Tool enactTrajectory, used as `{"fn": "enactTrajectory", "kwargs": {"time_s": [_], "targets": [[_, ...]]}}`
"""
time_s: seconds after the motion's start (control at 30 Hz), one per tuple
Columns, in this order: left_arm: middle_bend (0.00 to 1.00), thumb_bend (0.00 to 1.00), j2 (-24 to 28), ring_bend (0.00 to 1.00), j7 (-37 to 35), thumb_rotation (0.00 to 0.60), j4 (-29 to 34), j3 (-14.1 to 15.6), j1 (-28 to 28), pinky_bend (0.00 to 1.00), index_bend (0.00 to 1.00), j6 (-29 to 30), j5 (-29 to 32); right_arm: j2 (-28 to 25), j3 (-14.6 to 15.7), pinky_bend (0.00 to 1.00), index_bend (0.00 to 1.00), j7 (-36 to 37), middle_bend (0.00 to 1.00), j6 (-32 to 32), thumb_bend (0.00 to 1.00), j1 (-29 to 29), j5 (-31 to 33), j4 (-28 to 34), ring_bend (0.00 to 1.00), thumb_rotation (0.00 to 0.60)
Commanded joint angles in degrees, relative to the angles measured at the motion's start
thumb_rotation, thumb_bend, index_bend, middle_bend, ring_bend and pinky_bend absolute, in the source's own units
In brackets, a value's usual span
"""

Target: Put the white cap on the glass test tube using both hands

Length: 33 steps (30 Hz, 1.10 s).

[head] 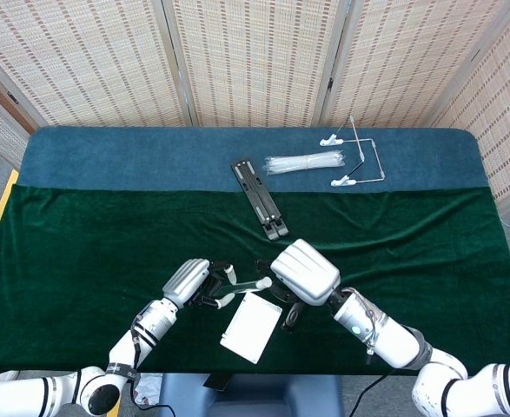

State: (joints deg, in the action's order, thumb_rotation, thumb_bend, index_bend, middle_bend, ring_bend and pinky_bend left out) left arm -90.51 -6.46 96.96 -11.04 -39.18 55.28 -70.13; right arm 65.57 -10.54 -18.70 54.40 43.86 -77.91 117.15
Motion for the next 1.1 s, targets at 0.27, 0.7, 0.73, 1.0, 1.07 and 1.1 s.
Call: {"fn": "enactTrajectory", "kwargs": {"time_s": [0.27,0.7,0.73,1.0,1.07,1.1], "targets": [[0.88,0.57,0.0,0.76,0.0,0.6,0.2,0.0,-0.1,0.83,0.69,0.0,0.0,1.4,-0.1,1.0,0.7,-2.6,1.0,-0.4,0.67,1.4,1.8,-0.4,1.0,0.6],[0.88,0.57,0.1,0.76,-0.5,0.6,-0.4,0.1,-0.1,0.83,0.7,-0.1,0.2,3.3,0.1,1.0,0.7,-5.2,1.0,-0.8,0.67,2.9,4.7,-1.2,1.0,0.6],[0.88,0.57,0.1,0.76,-0.5,0.6,-0.4,0.1,-0.1,0.83,0.7,-0.1,0.1,3.5,0.1,1.0,0.7,-5.3,1.0,-0.8,0.67,3.0,4.9,-1.3,1.0,0.6],[0.88,0.57,0.2,0.76,-1.1,0.6,-0.8,0.1,0.1,0.83,0.7,0.0,-0.1,4.0,0.2,1.0,0.66,-5.0,1.0,-0.1,0.67,3.2,5.1,-2.1,1.0,0.6],[0.88,0.57,0.3,0.76,-1.2,0.6,-1.0,0.1,0.2,0.83,0.7,0.1,-0.2,4.1,0.2,1.0,0.58,-4.7,1.0,-0.1,0.67,3.1,5.1,-2.4,1.0,0.6],[0.88,0.57,0.3,0.76,-1.1,0.6,-1.2,0.1,0.2,0.83,0.7,0.2,-0.2,4.2,0.3,1.0,0.53,-4.4,1.0,-0.1,0.67,3.1,5.2,-2.6,1.0,0.6]]}}
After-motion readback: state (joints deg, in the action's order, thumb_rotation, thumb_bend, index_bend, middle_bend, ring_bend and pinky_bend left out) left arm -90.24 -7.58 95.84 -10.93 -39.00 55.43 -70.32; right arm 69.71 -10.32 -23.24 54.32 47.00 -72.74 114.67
